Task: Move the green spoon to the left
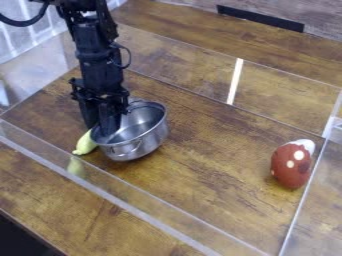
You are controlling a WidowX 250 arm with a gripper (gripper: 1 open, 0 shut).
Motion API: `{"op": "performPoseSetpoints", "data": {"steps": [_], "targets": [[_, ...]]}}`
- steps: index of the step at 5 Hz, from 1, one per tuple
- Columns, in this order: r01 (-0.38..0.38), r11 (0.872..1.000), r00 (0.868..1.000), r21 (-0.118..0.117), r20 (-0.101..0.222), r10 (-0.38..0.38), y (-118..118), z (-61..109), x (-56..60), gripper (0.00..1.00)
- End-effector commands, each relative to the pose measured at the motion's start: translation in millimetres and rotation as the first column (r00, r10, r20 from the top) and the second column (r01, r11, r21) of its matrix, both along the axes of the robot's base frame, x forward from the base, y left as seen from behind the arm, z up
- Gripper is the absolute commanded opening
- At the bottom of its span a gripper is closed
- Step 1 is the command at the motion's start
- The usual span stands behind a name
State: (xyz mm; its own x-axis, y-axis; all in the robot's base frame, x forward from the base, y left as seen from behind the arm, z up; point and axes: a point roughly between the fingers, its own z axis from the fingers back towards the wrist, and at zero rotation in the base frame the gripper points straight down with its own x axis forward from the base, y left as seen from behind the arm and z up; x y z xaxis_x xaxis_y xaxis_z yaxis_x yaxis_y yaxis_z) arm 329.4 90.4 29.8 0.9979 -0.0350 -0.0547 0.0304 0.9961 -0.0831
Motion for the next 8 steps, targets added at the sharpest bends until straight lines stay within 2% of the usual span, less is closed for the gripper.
{"op": "performPoseSetpoints", "data": {"steps": [1, 2, 3, 5, 7, 8], "targets": [[-0.043, 0.999, 0.997, 0.018, 0.064, 0.042, 27, 21.4, 11.4, 0.0], [-0.052, 0.999, 0.997, 0.01, 0.066, 0.051, 26, 22.3, 15.9, 1.0], [-0.057, 0.998, 0.995, -0.001, 0.076, 0.057, 24, 27.6, 20.3, 1.0], [-0.09, 0.996, 0.993, -0.013, 0.077, 0.09, 22, 43.5, 17.4, 1.0], [-0.163, 0.987, 0.984, -0.019, 0.071, 0.164, 23, 49.4, 17.2, 1.0], [-0.153, 0.988, 0.984, -0.019, 0.092, 0.154, 19, 59.0, 30.2, 1.0]]}}
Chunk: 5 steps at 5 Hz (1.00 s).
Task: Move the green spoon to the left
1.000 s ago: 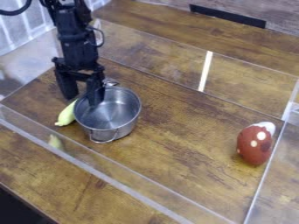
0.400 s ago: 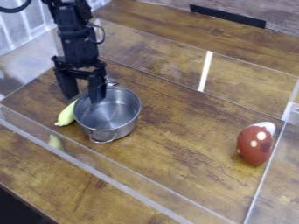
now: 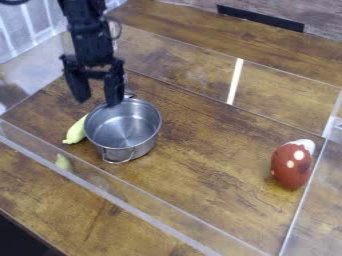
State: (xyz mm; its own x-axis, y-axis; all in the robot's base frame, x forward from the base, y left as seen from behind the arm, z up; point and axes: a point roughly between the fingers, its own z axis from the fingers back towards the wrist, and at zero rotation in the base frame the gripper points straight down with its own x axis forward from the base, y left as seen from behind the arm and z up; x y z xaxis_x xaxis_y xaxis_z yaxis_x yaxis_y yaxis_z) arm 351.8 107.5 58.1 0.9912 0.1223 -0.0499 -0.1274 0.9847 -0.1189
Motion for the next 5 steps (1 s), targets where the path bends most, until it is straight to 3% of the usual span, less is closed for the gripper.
{"op": "performPoseSetpoints", "data": {"steps": [1, 2, 3, 5], "targets": [[0.017, 0.999, 0.992, 0.043, 0.126, -0.022, -6, 48.0, 26.5, 1.0], [0.057, 0.996, 0.985, 0.064, 0.162, -0.067, -12, 73.1, 35.5, 1.0], [0.117, 0.99, 0.976, 0.083, 0.177, -0.13, -21, 86.5, 39.8, 1.0], [0.087, 0.989, 0.976, 0.12, 0.187, -0.109, -31, 102.4, 44.7, 1.0]]}}
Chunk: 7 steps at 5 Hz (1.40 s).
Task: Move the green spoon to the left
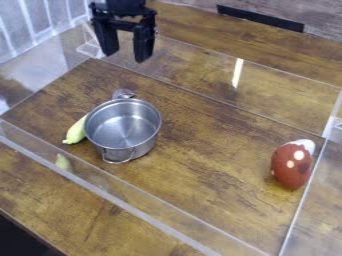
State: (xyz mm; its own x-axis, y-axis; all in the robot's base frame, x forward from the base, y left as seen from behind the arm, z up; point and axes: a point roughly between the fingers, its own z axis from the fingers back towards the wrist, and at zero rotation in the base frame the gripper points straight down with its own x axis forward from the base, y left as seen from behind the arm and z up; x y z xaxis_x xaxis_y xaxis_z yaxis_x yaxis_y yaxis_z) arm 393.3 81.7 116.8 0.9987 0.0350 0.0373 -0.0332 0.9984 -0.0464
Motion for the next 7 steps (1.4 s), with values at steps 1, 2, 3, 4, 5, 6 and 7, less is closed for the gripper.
{"op": "performPoseSetpoints", "data": {"steps": [1, 2, 3, 4, 5, 6, 7], "targets": [[0.046, 0.998, 0.992, 0.042, 0.115, -0.05, -13, 40.3, -0.1, 1.0], [0.074, 0.996, 0.991, 0.057, 0.111, -0.08, -19, 35.5, -3.6, 1.0], [0.1, 0.992, 0.988, 0.072, 0.114, -0.107, -10, 35.4, -4.6, 1.0], [0.114, 0.99, 0.985, 0.085, 0.118, -0.124, -1, 34.9, -4.7, 1.0], [0.117, 0.988, 0.984, 0.097, 0.126, -0.129, 17, 34.6, 6.9, 1.0], [0.116, 0.988, 0.984, 0.1, 0.12, -0.128, 25, 29.1, 14.8, 1.0], [0.113, 0.989, 0.986, 0.099, 0.111, -0.124, 38, 22.9, 24.1, 1.0]]}}
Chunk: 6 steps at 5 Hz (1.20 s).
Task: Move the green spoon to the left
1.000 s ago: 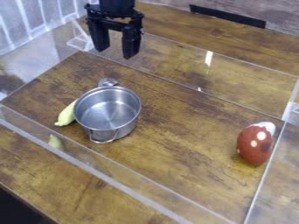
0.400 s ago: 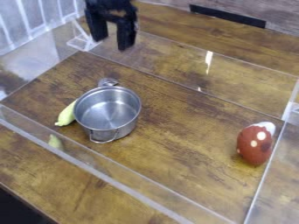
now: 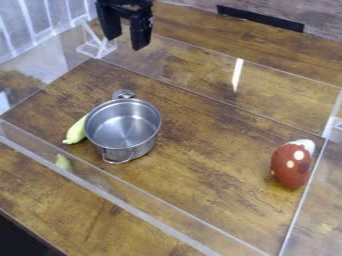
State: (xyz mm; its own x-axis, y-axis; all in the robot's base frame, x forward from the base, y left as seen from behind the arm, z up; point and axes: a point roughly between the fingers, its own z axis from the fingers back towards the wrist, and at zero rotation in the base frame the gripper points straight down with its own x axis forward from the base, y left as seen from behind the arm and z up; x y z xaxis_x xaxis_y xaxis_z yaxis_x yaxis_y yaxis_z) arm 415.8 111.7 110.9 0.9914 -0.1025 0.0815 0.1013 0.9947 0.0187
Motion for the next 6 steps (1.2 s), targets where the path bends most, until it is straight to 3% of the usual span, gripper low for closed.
{"op": "performPoseSetpoints", "data": {"steps": [1, 2, 3, 6], "targets": [[-0.045, 0.999, 0.997, 0.022, 0.062, 0.043, -2, 9.6, 3.6, 1.0], [-0.068, 0.998, 0.996, 0.016, 0.053, 0.067, -14, -6.4, 4.7, 1.0], [-0.061, 0.998, 0.997, 0.015, 0.054, 0.06, -19, -6.8, 3.5, 1.0], [-0.104, 0.995, 0.992, 0.007, 0.077, 0.104, -18, 16.4, 4.2, 1.0]]}}
